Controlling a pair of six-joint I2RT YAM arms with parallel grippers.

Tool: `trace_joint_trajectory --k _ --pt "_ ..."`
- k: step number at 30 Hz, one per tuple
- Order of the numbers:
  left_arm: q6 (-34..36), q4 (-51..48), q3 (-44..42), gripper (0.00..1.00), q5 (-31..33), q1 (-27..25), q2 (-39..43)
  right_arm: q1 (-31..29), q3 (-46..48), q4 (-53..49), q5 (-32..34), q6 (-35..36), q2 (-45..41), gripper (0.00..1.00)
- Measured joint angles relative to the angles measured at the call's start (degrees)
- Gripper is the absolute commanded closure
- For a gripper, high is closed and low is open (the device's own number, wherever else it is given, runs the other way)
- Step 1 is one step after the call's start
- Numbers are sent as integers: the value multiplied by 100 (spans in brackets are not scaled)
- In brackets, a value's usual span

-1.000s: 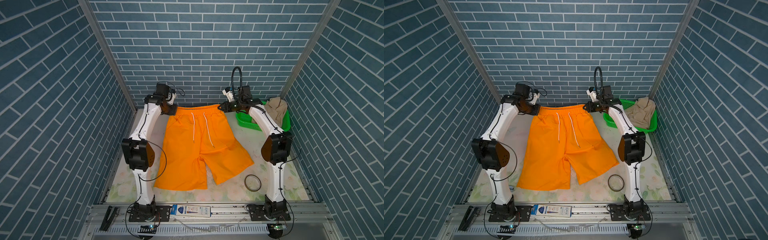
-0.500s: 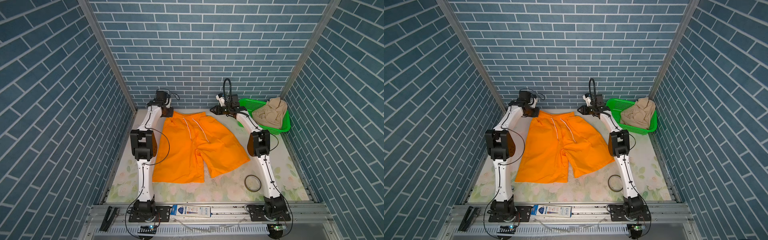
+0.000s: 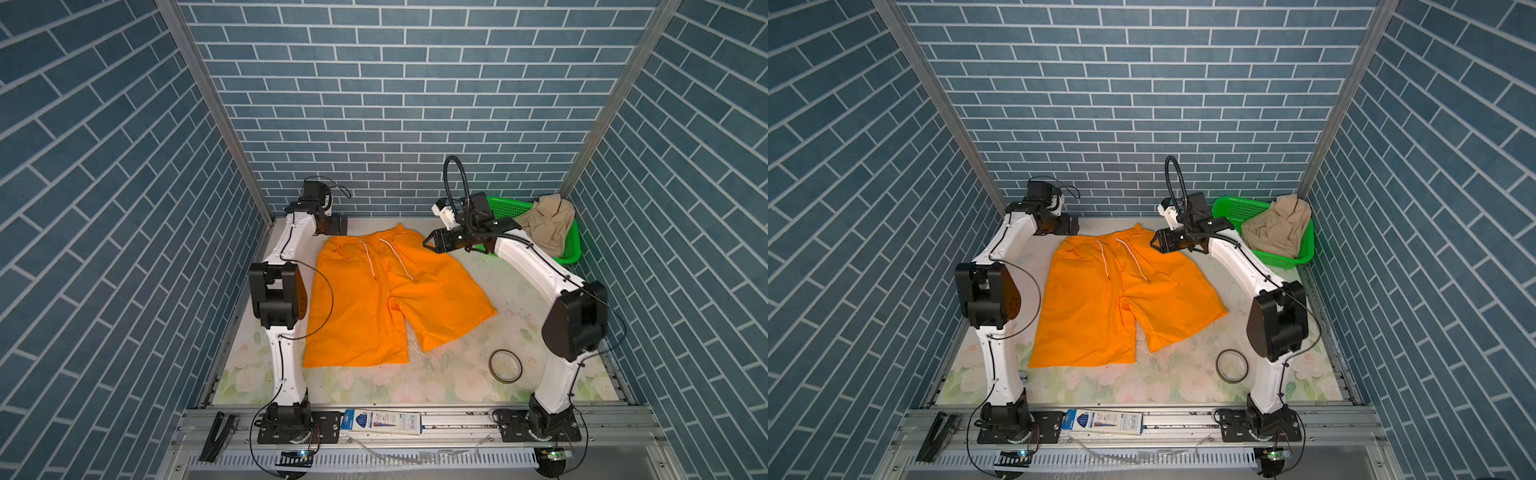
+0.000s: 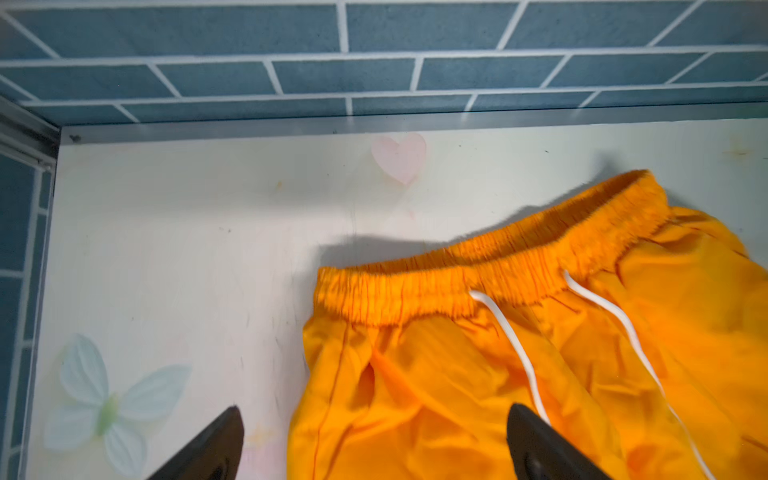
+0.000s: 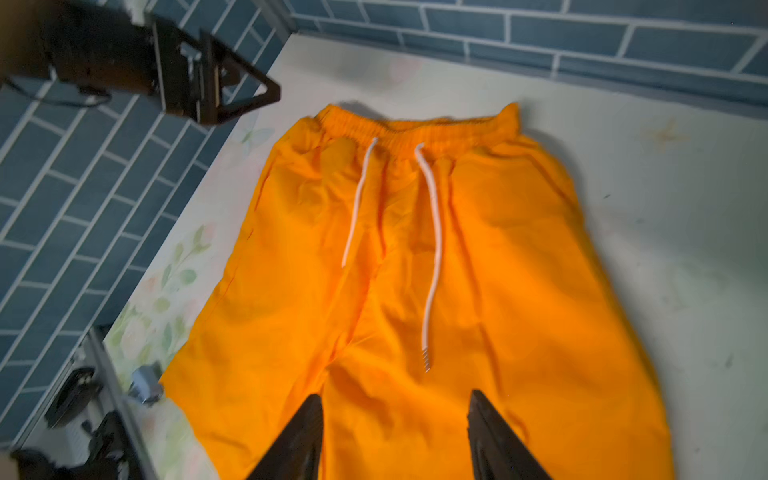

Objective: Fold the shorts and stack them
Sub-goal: 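Reach the right gripper to the leg hems nearest the robot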

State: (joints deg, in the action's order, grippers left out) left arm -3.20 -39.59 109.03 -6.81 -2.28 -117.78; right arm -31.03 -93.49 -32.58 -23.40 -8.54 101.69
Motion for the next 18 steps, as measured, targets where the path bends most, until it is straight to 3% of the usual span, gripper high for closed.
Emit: trace_joint_trajectory --k 4,8,12,18 --pt "-468 520 -1971 0 -308 -17 2135 -876 1268 -48 376 -264 -763 42" --pt "-811 702 -3034 0 -750 -39 3866 -1368 2249 -155 909 -695 -826 41" --pt "-850 348 -3718 0 -1054 -66 4817 -1731 2796 -164 1322 -1117 -852 40" --pt "-581 -487 -4472 0 -1158 -66 5517 -2238 2865 -11 1722 -1624 -804 39"
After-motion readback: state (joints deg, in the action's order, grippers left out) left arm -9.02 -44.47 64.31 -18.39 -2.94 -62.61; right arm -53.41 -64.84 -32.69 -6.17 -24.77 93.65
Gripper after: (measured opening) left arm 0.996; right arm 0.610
